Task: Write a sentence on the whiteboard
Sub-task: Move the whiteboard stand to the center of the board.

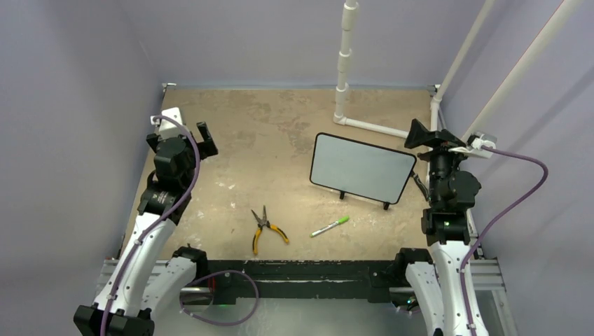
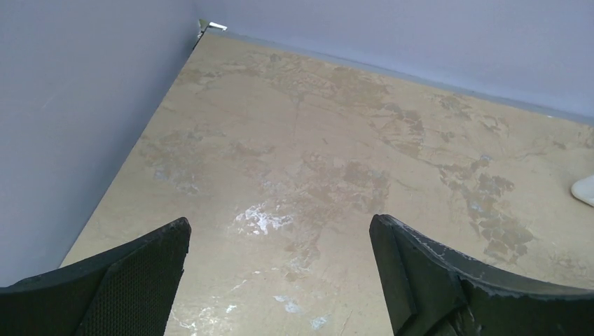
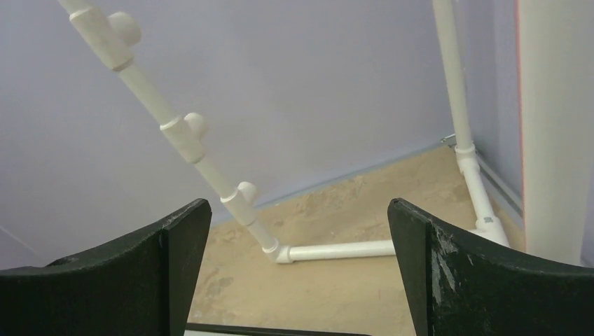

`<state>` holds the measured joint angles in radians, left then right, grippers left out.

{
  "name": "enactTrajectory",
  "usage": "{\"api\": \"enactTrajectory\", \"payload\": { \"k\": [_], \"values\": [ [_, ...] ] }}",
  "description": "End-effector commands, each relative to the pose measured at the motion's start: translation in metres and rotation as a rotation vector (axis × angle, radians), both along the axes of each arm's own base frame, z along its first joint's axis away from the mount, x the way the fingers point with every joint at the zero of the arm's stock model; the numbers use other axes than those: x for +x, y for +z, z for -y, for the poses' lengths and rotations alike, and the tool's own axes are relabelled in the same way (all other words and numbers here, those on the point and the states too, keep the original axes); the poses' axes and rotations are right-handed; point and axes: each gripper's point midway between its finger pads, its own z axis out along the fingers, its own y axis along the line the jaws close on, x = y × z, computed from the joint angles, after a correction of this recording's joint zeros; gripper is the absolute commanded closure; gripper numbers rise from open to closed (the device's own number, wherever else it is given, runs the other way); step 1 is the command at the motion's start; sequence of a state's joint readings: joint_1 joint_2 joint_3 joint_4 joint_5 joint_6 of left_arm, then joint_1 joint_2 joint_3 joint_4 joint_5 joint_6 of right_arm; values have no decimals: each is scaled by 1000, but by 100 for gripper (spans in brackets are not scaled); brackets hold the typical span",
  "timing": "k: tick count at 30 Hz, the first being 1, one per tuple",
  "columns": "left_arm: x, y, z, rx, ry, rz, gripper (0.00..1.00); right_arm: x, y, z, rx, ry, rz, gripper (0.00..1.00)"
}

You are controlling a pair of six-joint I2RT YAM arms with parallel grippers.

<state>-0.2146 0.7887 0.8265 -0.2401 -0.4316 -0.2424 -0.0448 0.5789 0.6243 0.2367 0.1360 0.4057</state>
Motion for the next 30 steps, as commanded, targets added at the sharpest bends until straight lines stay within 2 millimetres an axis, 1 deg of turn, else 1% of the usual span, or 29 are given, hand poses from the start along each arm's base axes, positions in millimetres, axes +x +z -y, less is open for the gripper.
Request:
{"api": "enactTrajectory", "payload": {
  "k": [1, 3, 4, 7, 9, 10, 12, 14, 15, 20, 21, 25, 28, 30],
  "values": [
    [10, 3, 1, -5, -2, 5, 1, -2, 17, -19, -79, 99, 28, 1],
    [15, -6, 8, -14, -33, -24, 1, -4, 17, -33, -106, 175, 30, 1],
    [18, -13, 13, -17, -56, -46, 1, -3, 13, -38, -104, 204, 18, 2],
    [25, -32, 31, -29, -148, -126, 1, 0, -4, -49, -81, 274, -48, 3],
    [25, -41, 46, -41, -227, -163, 2, 2, -19, -51, -75, 285, -100, 4],
    [24, -45, 56, -56, -275, -172, 6, 2, -24, -48, -75, 272, -118, 4],
    [19, -46, 80, -93, -344, -155, 9, 1, -31, -41, -77, 234, -140, 4],
    [11, -49, 107, -126, -391, -145, 10, -2, -34, -37, -76, 205, -135, 4],
    [8, -53, 117, -155, -399, -152, 10, -3, -34, -35, -73, 194, -129, 4],
    [-16, -93, 186, -301, -486, -177, 14, -6, -28, -29, -68, 162, -107, 3],
    [-19, -90, 205, -340, -516, -139, 15, -6, -28, -28, -67, 155, -110, 3],
    [-40, -96, 263, -420, -597, -104, 18, -9, -29, -25, -55, 139, -109, 3],
    [-59, -100, 307, -411, -652, -86, 22, -11, -31, -24, -45, 131, -108, 3],
    [-66, -109, 333, -389, -678, -94, 24, -12, -31, -24, -40, 131, -109, 3]
  ]
}}
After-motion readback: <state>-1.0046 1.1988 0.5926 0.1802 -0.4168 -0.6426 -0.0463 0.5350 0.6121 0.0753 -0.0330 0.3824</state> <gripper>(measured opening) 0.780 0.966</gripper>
